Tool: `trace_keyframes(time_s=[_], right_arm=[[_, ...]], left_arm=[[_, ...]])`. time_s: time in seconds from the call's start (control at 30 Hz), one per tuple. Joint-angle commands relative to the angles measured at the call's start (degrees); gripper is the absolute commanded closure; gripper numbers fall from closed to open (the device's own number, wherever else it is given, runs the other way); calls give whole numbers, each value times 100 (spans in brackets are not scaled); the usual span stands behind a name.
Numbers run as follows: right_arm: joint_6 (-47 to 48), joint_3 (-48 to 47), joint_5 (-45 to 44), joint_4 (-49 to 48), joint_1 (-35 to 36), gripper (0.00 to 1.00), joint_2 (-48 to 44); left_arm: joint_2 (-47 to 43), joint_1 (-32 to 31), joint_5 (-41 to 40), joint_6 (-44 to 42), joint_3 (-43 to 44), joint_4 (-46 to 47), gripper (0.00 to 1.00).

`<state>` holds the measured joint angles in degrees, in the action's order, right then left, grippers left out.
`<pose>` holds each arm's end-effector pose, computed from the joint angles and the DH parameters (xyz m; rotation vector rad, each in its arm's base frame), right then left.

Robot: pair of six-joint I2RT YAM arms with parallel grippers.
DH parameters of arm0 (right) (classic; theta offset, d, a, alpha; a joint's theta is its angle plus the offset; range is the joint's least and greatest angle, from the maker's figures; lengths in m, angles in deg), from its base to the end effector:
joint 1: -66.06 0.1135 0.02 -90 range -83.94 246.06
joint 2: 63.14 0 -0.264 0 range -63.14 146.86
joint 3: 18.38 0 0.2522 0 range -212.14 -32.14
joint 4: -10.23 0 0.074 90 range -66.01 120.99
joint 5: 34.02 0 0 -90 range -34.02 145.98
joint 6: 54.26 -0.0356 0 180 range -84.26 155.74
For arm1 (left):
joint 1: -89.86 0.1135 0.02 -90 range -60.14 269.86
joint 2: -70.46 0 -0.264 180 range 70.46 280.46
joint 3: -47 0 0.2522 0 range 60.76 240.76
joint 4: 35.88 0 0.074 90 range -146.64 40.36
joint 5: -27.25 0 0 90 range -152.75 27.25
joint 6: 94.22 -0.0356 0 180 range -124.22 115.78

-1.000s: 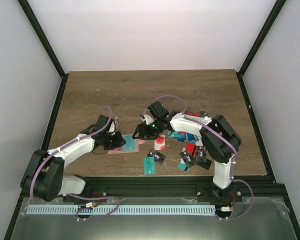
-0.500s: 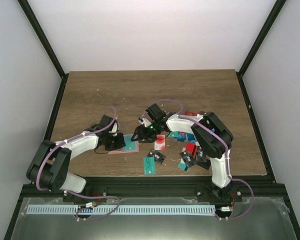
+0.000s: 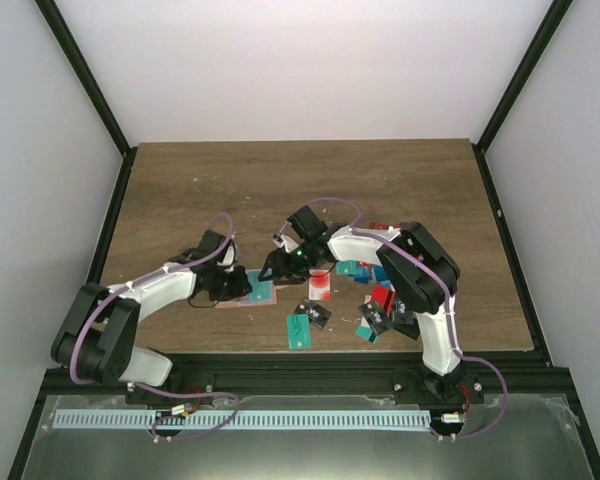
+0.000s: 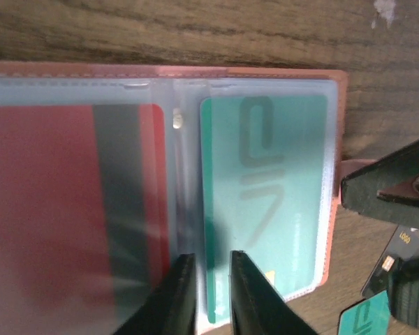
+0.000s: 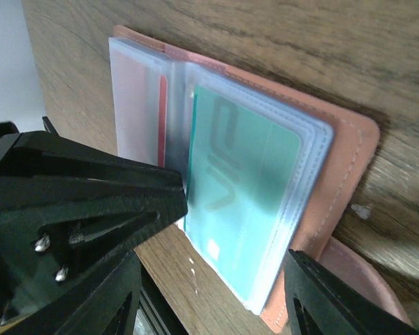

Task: Put the credit cards into the card holder
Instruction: Close the card holder at the center of the board.

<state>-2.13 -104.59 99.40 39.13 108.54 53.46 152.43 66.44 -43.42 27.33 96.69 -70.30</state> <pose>0.2835 0.2927 0.1361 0.4097 -2.7272 -1.3197 0.2145 -0.1058 0.1414 -0.1023 2.8528 -0.7025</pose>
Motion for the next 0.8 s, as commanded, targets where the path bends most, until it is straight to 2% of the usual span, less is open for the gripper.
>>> trace_keyframes(time_s=[0.0,0.13,0.27,0.37,0.47,0.57,0.77], right_arm=[[268,-303,-130,274,42,43,-38],[329,-254,-297,379,41,44,-172],[435,-212,-527,548,17,44,-405],[514,-119,-704,674,-28,44,-657],[513,88,-910,733,-104,43,-945],[460,347,-1093,749,-200,41,-1195],[438,565,-1124,759,-302,39,-1229]], left_arm=[[-550,28,-460,-92,334,-702,74],[-1066,328,-916,-136,427,-1295,56],[-1335,593,-1240,111,464,-1490,39],[-1391,924,-1557,414,403,-1697,34],[-1503,1483,-1267,679,121,-1675,29],[-1556,1597,-1326,730,134,-1718,26],[-1437,1612,-913,773,-178,-1222,28]])
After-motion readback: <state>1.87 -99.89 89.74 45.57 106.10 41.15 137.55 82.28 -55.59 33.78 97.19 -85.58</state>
